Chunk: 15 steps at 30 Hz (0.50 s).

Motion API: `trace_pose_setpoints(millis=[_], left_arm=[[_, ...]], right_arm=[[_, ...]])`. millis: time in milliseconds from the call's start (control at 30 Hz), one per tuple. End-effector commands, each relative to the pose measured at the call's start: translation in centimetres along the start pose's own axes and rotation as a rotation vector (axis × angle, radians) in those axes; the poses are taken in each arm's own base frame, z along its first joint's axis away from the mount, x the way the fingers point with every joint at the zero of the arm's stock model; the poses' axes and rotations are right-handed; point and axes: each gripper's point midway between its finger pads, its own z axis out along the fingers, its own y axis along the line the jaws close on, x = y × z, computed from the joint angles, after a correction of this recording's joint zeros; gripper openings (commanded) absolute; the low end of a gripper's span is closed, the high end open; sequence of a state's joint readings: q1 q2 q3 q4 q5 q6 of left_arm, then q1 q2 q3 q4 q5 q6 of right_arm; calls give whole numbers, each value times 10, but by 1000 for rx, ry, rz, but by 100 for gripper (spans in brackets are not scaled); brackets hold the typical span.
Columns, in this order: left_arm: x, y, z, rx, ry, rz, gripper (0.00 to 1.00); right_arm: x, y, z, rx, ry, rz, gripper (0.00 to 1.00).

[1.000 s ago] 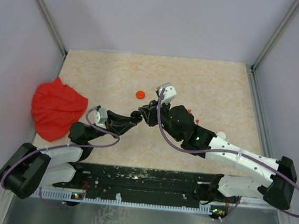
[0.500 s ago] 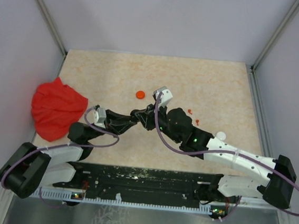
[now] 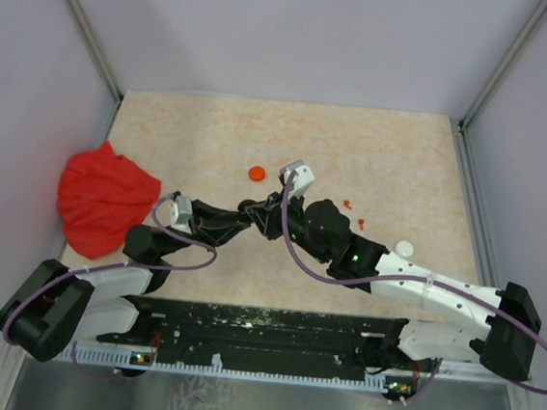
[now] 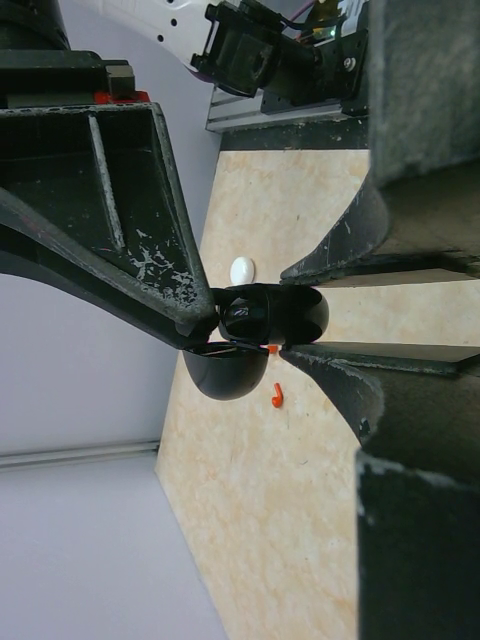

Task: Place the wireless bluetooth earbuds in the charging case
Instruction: Place the earbud in the charging case.

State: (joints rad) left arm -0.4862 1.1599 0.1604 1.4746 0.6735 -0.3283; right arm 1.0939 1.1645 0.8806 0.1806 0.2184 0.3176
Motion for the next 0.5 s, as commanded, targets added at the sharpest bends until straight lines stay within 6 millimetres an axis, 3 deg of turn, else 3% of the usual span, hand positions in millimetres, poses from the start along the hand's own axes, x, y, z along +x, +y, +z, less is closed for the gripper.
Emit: trace_pose_setpoints(millis=[0,133,467], left_arm=[[-21,-2,6,18,-70,32,1],[-20,-1,6,14,-69,28,1],[-21,0,6,7,-72,23,1]], right_arm=[[-6,9,3,-21,-29,14,16],[-5,6,4,1,-14,20,16],[-1,1,1,38,2,30,29]])
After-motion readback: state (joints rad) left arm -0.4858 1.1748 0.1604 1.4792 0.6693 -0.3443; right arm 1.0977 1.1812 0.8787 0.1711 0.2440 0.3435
